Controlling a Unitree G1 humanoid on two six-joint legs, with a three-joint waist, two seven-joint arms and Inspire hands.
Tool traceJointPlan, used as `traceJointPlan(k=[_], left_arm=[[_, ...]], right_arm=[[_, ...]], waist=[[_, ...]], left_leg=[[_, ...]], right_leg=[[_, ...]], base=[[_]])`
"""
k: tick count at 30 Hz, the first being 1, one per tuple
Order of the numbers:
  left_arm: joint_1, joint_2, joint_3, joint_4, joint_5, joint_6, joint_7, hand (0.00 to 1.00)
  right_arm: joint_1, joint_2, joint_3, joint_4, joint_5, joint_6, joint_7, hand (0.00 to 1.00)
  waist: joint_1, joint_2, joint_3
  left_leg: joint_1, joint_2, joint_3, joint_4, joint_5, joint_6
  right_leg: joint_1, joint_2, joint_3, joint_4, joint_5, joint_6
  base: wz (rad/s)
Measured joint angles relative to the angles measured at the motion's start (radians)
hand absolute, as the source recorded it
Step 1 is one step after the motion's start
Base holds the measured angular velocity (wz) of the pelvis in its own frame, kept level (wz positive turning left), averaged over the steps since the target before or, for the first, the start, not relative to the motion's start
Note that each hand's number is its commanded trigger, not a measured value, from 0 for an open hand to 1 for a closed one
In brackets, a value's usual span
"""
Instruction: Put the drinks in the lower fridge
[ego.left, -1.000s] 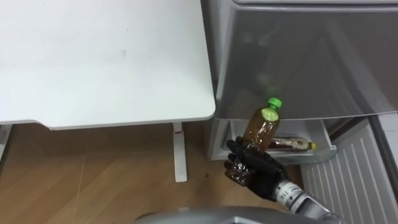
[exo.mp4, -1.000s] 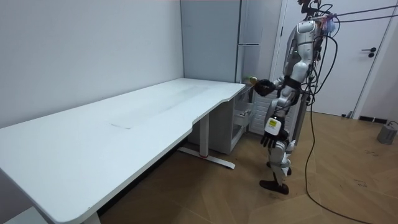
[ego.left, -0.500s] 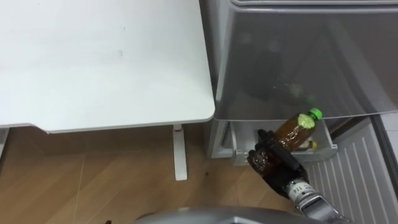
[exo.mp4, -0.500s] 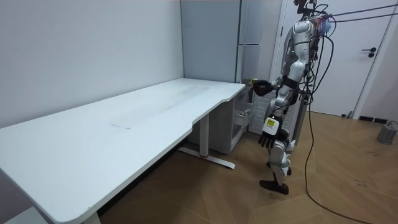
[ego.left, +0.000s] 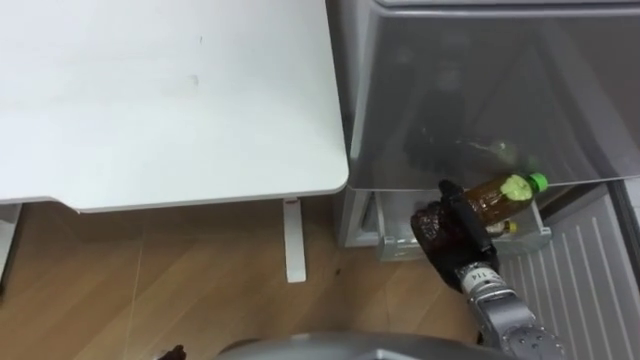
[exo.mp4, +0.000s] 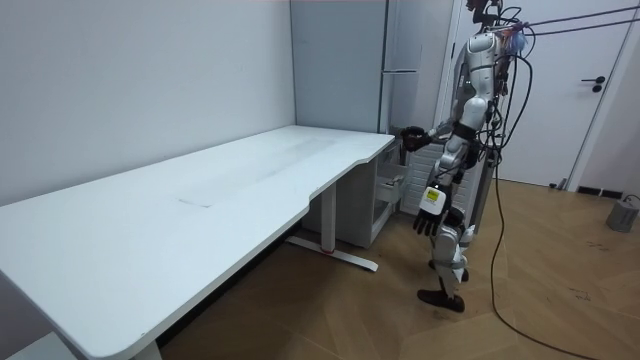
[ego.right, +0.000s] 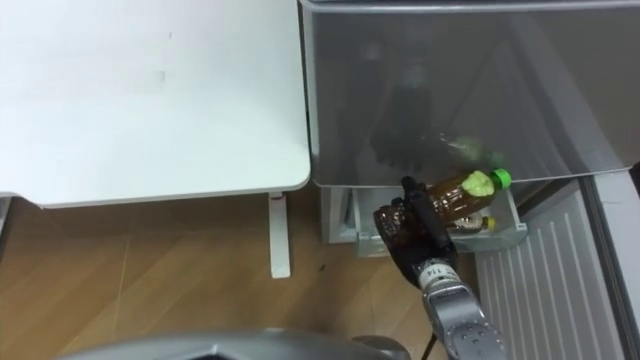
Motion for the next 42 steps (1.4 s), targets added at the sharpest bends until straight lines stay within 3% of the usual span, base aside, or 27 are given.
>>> traceJointPlan(k=[11,18,24,30,31,34,35,37,42], left_arm=[[0.005,-0.015,0.004,0.0,0.019,0.0,0.002,0.0],[0.023,-0.029,0.019,0.0,0.018,-0.001,-0.008,0.0],[0.029,-0.032,0.019,0.0,0.018,-0.001,-0.008,0.0],[0.017,-0.03,0.067,-0.001,0.019,-0.003,-0.028,0.0],[0.013,-0.03,0.074,-0.001,0.018,-0.002,-0.028,0.0],[0.003,-0.027,0.073,0.001,0.008,0.0,-0.028,0.0],[-0.012,-0.024,0.073,0.003,0.006,0.0,-0.028,0.0],[-0.045,-0.019,0.073,0.012,0.007,-0.001,-0.026,0.0],[-0.117,0.002,0.074,0.078,-0.031,-0.023,-0.018,0.0]], right_arm=[[-0.021,-0.001,-0.004,-0.001,0.074,-0.024,-0.039,1.0],[-0.022,-0.001,-0.004,0.0,0.106,-0.028,-0.05,1.0],[-0.022,-0.003,-0.005,0.0,0.117,-0.042,-0.062,1.0],[-0.028,-0.008,-0.032,0.002,0.122,-0.031,-0.055,1.0],[-0.04,-0.009,-0.034,0.009,0.121,-0.029,-0.052,1.0],[-0.111,-0.01,-0.043,0.069,0.119,-0.005,-0.042,1.0],[-0.148,-0.009,-0.054,0.1,0.119,0.01,-0.038,1.0],[-0.202,-0.007,-0.073,0.145,0.116,0.017,-0.029,1.0],[-0.381,-0.008,-0.113,0.299,0.111,0.026,-0.009,1.0]], waist=[[0.004,0.026,0.0008],[0.018,0.027,0.0013],[0.027,0.023,0.0075],[0.028,0.029,0.002],[0.026,0.035,-0.0007],[0.002,0.029,0.0035],[-0.001,0.022,0.009],[0.0,0.017,0.0149],[0.01,0.019,0.02]], left_leg=[[0.006,0.0,0.0,0.0,0.0,0.0],[0.008,-0.001,-0.003,0.009,0.0,0.0],[0.007,-0.002,-0.022,0.017,0.0,0.0],[-0.05,-0.006,-0.045,0.045,0.001,0.002],[-0.067,-0.007,-0.05,0.055,0.001,0.002],[-0.126,-0.013,-0.065,0.092,0.003,0.005],[-0.157,-0.015,-0.069,0.113,0.004,0.007],[-0.215,-0.018,-0.077,0.16,0.003,0.009],[-0.368,-0.019,-0.087,0.264,-0.005,0.014]], right_leg=[[-0.006,-0.001,-0.001,0.012,-0.001,0.0],[-0.001,-0.002,-0.002,0.012,-0.001,0.0],[0.006,-0.003,-0.011,0.011,-0.002,0.001],[-0.039,-0.01,-0.03,0.03,-0.006,0.0],[-0.052,-0.01,-0.031,0.034,-0.005,0.0],[-0.099,-0.022,-0.048,0.083,-0.008,-0.002],[-0.134,-0.029,-0.052,0.109,-0.014,-0.003],[-0.19,-0.036,-0.056,0.155,-0.026,-0.003],[-0.358,-0.046,-0.04,0.278,-0.039,-0.001]], base=[[0.0],[0.01],[0.05],[0.1],[0.07],[0.07],[0.04],[0.09],[-0.03]])
